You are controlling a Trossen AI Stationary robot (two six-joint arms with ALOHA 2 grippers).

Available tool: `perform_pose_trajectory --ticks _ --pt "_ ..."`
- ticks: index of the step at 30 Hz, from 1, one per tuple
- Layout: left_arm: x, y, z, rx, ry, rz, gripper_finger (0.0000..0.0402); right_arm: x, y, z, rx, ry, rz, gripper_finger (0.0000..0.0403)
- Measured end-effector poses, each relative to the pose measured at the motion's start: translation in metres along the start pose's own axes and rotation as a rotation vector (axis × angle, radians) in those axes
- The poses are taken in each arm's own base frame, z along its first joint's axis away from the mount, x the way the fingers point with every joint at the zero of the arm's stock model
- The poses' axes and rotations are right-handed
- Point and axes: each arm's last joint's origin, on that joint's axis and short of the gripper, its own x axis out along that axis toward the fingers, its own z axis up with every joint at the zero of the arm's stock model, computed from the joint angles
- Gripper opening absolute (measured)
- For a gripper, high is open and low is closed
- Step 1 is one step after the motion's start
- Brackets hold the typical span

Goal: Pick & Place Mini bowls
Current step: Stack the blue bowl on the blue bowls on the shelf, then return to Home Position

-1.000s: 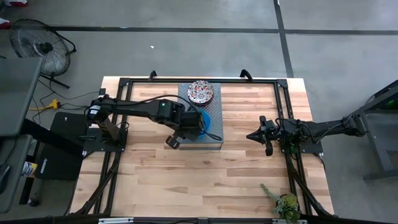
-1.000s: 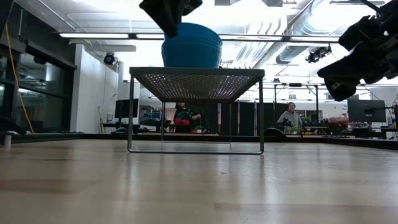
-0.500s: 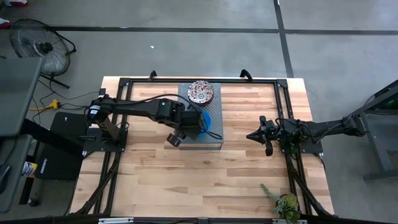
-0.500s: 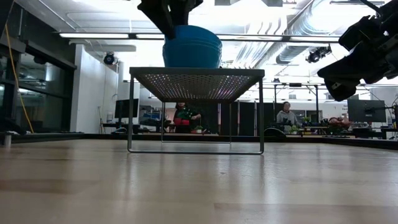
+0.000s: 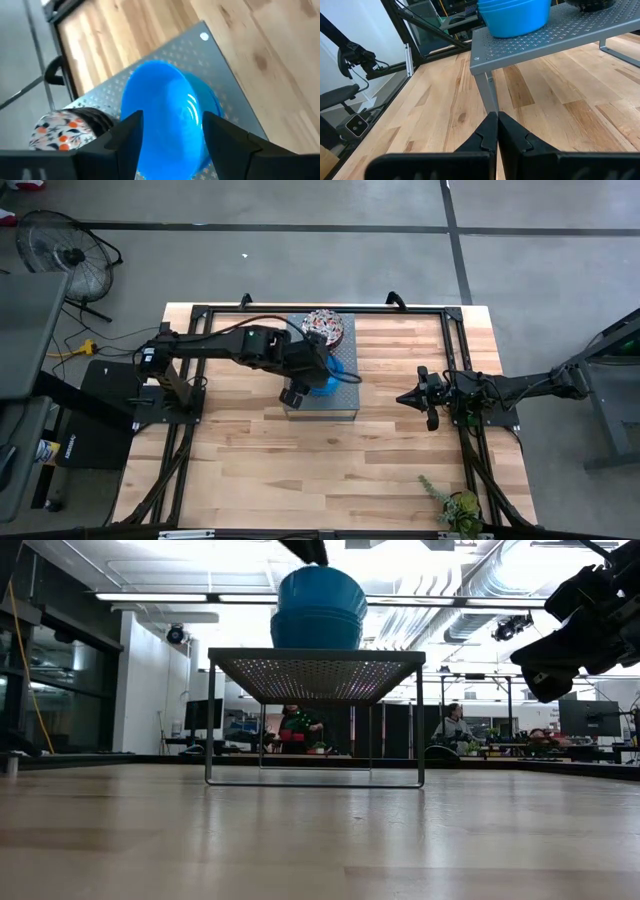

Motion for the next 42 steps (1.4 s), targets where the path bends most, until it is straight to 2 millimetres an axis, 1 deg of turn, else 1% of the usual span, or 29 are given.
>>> perform_pose_trajectory --ticks 4,8,11,15,19,23,27,31,36,39,42 --pt "-0.011 0.004 0.0 -0.043 -0.049 0.034 0.0198 0.0 0.0 0.0 0.0 0.0 0.0 0.0" --pt "-0.007 0.002 -0.001 -0.057 -0.021 0.02 0.0198 0.0 0.0 0.0 0.0 0.001 -0.001 0.0" --pt "-0.009 0.003 0.001 -0.105 -0.047 0.034 0.0198 0.0 0.0 0.0 0.0 0.0 -0.001 0.0" --pt "-0.011 0.006 0.005 -0.18 -0.083 0.098 0.0198 0.0 0.0 0.0 0.0 0.0 0.0 0.0" --pt "-0.017 0.006 -0.001 -0.262 -0.136 0.163 0.0198 0.0 0.0 0.0 0.0 0.0 0.0 0.0" --pt "-0.006 -0.002 -0.011 -0.323 -0.228 0.209 0.0198 0.0 0.0 0.0 0.0 0.0 0.0 0.0" --pt "0.005 -0.013 -0.027 -0.359 -0.351 0.255 0.0198 0.0 0.0 0.0 0.0 0.001 -0.001 0.0" --pt "0.02 -0.026 -0.043 -0.4 -0.459 0.295 0.0198 0.0 0.0 0.0 0.0 0.001 -0.001 0.0" --pt "0.037 -0.041 -0.064 -0.473 -0.526 0.316 0.0198 0.0 0.0 0.0 0.0 0.001 -0.001 0.0" --pt "0.048 -0.05 -0.077 -0.501 -0.517 0.32 0.0198 0.0 0.0 0.0 0.0 0.001 -0.001 0.0" --pt "0.054 -0.055 -0.082 -0.543 -0.554 0.317 0.0198 0.0 0.0 0.0 0.0 0.001 0.0 0.0"
